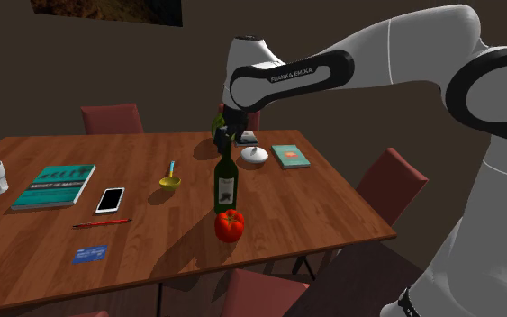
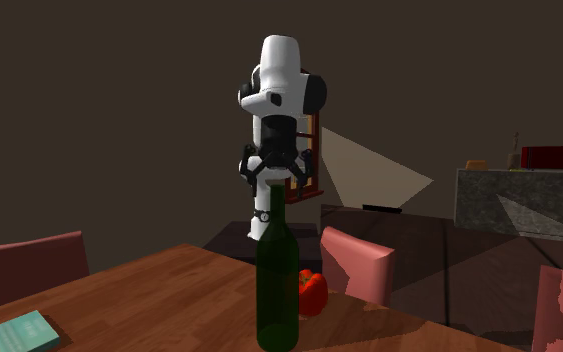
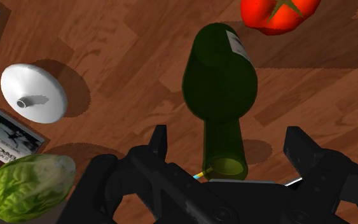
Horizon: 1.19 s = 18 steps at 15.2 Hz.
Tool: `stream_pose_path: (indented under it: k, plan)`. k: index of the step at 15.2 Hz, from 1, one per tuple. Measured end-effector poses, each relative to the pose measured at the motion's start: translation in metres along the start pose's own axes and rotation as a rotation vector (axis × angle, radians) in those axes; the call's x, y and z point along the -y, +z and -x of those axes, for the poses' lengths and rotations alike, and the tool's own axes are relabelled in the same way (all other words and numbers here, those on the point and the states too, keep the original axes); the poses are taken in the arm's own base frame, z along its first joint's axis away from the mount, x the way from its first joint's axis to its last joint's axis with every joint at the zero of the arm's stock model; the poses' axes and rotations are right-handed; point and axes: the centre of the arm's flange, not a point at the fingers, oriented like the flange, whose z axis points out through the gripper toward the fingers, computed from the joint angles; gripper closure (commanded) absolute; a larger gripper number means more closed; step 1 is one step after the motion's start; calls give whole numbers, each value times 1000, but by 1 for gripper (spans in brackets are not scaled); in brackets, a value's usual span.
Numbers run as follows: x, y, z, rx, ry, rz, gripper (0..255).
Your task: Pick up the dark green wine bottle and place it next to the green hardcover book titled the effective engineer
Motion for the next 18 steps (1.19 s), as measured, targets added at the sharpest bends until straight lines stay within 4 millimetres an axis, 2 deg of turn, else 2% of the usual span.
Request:
stream_pose_path:
  k: [1, 11, 18]
  plan:
    - [0, 0, 0, 0, 0, 0, 255]
    - [0, 0, 0, 0, 0, 0, 255]
    - [-2, -30, -6, 0, 0, 0, 255]
